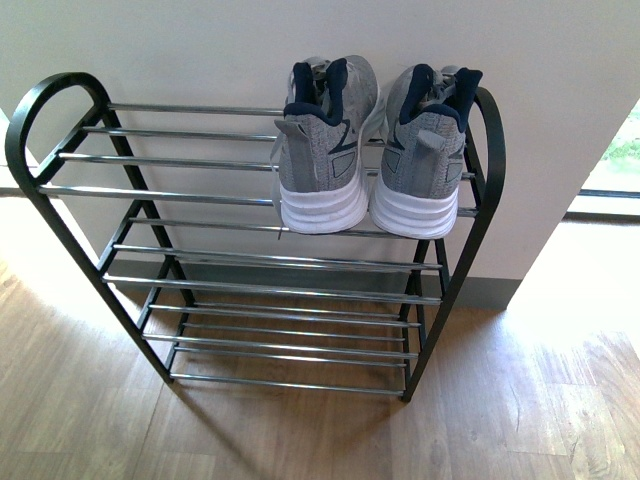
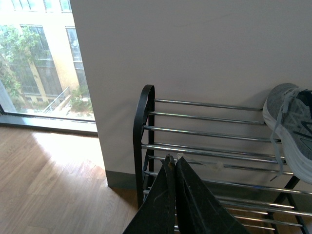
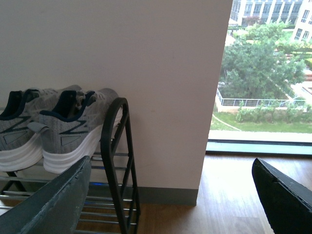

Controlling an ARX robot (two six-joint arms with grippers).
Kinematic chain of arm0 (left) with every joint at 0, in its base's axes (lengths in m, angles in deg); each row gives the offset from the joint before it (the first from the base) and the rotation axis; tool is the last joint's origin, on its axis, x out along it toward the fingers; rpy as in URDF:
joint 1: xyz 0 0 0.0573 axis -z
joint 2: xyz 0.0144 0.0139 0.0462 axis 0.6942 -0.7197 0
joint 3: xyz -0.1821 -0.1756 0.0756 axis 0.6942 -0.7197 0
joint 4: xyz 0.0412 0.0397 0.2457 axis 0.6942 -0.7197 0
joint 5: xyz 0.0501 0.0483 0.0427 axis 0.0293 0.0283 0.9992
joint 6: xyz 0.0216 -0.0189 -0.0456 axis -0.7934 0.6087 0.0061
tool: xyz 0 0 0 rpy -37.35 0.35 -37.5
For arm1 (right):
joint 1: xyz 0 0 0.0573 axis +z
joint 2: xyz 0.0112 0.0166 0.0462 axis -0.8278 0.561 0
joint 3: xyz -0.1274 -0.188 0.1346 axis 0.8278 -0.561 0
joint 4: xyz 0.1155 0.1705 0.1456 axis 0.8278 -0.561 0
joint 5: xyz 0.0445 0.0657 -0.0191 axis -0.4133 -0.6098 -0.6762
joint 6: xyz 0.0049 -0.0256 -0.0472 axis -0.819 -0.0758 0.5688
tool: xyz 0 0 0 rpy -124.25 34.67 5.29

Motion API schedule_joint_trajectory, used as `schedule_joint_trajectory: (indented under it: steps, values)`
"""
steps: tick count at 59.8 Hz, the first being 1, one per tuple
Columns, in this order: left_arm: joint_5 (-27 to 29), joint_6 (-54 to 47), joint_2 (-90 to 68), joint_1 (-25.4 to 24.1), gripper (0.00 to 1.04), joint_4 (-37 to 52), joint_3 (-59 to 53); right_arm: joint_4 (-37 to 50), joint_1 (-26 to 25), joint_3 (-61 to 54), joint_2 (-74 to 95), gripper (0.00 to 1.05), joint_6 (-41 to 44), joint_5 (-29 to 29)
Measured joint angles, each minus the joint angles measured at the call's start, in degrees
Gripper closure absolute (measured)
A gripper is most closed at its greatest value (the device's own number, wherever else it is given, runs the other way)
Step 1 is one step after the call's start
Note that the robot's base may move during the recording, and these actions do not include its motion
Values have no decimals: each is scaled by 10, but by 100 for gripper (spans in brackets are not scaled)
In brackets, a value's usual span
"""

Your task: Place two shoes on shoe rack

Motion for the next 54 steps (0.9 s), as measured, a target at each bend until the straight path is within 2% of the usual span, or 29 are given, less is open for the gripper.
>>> schedule_joint_trajectory:
  steps: [18,54]
  values:
    - [0,0,114,0,104,-105,0,0,0,0,0,9,0,0]
    - [0,0,248,0,104,-237,0,0,0,0,0,9,0,0]
